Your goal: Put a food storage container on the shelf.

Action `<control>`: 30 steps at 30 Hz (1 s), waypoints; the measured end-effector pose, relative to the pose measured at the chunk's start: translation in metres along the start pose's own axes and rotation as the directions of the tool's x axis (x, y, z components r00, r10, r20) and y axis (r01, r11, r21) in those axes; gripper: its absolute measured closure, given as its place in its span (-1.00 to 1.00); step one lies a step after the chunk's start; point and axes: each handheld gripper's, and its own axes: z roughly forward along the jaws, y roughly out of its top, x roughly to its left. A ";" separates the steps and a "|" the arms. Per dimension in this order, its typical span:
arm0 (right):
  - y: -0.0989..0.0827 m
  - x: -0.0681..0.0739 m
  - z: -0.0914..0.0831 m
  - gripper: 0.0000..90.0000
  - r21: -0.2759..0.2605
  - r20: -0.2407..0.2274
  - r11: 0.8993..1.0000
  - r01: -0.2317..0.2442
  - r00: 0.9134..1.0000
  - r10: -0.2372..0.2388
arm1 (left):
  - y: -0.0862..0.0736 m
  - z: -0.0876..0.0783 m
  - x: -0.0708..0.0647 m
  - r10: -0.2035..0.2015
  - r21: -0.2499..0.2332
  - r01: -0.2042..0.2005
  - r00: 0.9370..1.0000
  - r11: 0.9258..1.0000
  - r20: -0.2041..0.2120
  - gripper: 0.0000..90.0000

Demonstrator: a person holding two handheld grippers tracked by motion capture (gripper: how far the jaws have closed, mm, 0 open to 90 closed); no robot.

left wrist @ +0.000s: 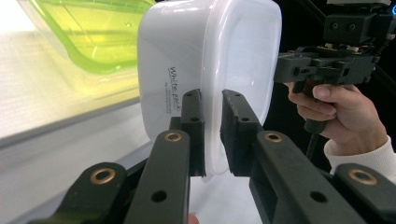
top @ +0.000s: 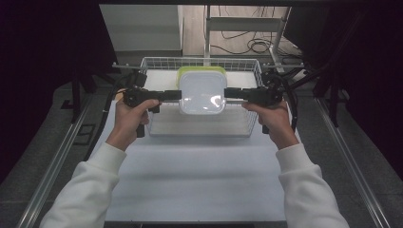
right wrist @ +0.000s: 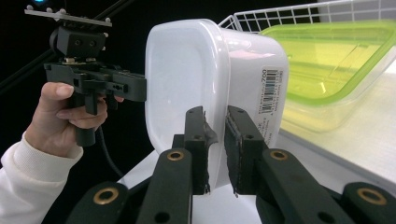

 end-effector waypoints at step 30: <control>0.054 -0.020 0.015 0.76 0.001 0.011 1.000 -0.021 1.000 0.021 | 0.057 0.006 0.022 -0.001 -0.010 0.001 1.000 1.000 -0.011 0.78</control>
